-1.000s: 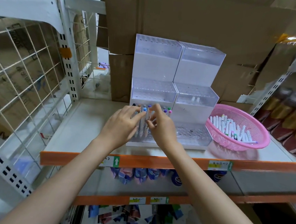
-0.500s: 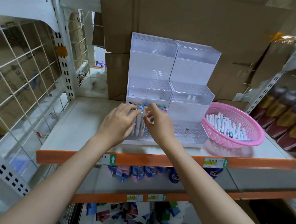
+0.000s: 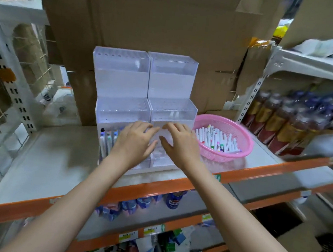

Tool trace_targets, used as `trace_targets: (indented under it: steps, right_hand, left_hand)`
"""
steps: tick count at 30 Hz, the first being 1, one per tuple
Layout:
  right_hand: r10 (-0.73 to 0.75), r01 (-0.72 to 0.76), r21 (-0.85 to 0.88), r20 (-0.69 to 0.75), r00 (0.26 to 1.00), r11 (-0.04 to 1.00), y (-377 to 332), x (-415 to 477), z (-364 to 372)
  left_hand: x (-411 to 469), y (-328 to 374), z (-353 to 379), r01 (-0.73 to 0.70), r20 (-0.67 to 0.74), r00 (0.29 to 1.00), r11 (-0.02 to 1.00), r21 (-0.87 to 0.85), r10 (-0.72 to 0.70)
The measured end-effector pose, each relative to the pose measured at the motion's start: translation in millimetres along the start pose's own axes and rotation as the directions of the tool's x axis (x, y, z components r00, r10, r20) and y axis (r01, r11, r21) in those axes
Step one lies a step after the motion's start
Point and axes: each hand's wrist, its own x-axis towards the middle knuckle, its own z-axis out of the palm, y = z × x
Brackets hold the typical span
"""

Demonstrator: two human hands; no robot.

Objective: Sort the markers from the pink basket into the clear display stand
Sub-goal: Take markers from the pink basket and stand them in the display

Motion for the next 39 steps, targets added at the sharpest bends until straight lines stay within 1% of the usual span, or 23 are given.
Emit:
trace_targets:
  steps: [2, 6, 9, 13, 15, 18, 22, 25, 28, 31, 35, 39]
  right_hand:
    - [0.052, -0.054, -0.081, -0.024, 0.998, 0.995, 26.9, -4.7, -9.9]
    - [0.162, -0.166, -0.184, -0.039, 0.986, 0.969, 83.3, -14.2, -27.5]
    - [0.277, -0.265, -0.187, 0.041, 0.960, 0.946, 126.7, -21.3, -39.6]
    - [0.388, -0.357, -0.192, 0.166, 0.906, 0.914, 180.3, -22.5, -45.4]
    - [0.420, -0.380, -0.198, 0.237, 0.876, 0.904, 202.0, -17.9, -44.5]
    - [0.432, -0.379, -0.213, 0.333, 0.838, 0.900, 226.3, -7.9, -37.7]
    - [0.401, -0.351, -0.192, 0.444, 0.801, 0.916, 248.5, 8.3, -17.9]
    - [0.376, -0.330, -0.182, 0.504, 0.777, 0.926, 258.0, 17.7, -3.1]
    - [0.365, -0.316, -0.184, 0.525, 0.769, 0.931, 262.0, 23.0, 5.4]
    - [0.349, -0.293, -0.190, 0.521, 0.779, 0.937, 265.8, 26.6, 8.6]
    - [0.350, -0.295, -0.189, 0.476, 0.807, 0.937, 267.1, 31.1, 8.1]
    - [0.372, -0.330, -0.175, 0.505, 0.779, 0.928, 266.2, 30.8, 9.3]
  left_hand:
    - [19.7, 19.3, 9.2, -0.035, 0.014, 0.999, 0.999, -0.022, 0.035]
    - [59.0, 61.7, 32.5, -0.109, 0.062, 0.992, 0.991, -0.075, 0.113]
    - [89.2, 91.2, 53.6, -0.144, 0.120, 0.980, 0.983, -0.116, 0.158]
    - [127.6, 122.1, 83.3, -0.132, 0.162, 0.974, 0.976, -0.171, 0.160]
    - [143.9, 132.7, 98.8, -0.092, 0.208, 0.969, 0.979, -0.184, 0.130]
    - [163.5, 140.8, 122.6, -0.013, 0.285, 0.957, 0.992, -0.129, 0.049]
    - [180.3, 137.3, 147.0, 0.111, 0.409, 0.910, 0.991, -0.078, -0.070]
    - [186.2, 132.5, 157.4, 0.213, 0.446, 0.880, 0.975, -0.064, -0.163]
    - [190.8, 131.3, 161.0, 0.279, 0.461, 0.856, 0.959, -0.036, -0.232]
    - [194.8, 131.9, 159.7, 0.299, 0.438, 0.859, 0.954, -0.008, -0.266]
    - [196.3, 134.4, 156.0, 0.347, 0.428, 0.854, 0.937, -0.044, -0.296]
    - [197.6, 136.8, 151.2, 0.404, 0.416, 0.840, 0.914, -0.048, -0.350]
